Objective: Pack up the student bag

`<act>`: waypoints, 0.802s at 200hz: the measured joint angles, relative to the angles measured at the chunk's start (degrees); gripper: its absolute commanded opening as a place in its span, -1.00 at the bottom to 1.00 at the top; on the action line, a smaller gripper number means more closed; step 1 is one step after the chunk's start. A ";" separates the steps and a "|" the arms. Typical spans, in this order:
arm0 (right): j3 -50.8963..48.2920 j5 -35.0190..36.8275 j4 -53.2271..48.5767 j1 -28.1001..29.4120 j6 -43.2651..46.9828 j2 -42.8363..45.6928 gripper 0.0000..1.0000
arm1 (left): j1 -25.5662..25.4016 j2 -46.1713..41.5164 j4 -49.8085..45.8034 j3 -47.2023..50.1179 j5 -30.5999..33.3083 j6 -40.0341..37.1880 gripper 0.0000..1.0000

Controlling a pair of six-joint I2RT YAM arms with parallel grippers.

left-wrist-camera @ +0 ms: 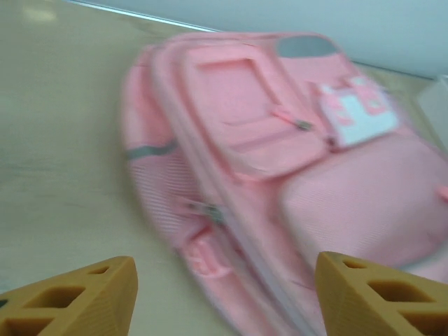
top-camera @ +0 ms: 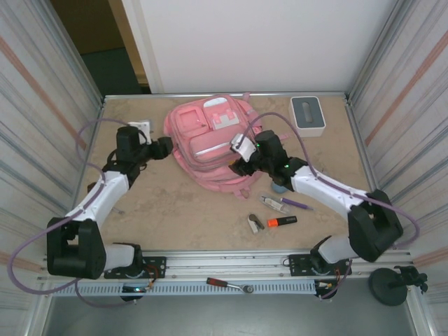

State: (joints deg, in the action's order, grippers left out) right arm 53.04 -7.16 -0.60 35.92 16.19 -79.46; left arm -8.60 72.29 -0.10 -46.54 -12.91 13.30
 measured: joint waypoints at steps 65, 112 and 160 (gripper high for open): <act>-3.48 1.55 -13.90 -16.11 -28.30 7.69 0.67 | -20.92 4.59 -4.02 -4.55 2.67 -16.92 0.67; -10.54 1.20 -20.22 -21.77 -34.99 13.09 0.81 | -26.16 17.70 -11.76 -16.72 6.69 -25.11 0.70; -13.81 2.99 -21.03 -22.64 -37.20 13.92 0.84 | -26.67 27.28 -18.23 -25.77 6.34 -30.75 0.67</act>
State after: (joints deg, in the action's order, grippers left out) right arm 39.22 -4.16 -21.63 13.28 -21.02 -65.54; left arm -35.27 99.57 -18.33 -72.31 -6.57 -17.45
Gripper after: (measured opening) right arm 0.917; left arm 0.850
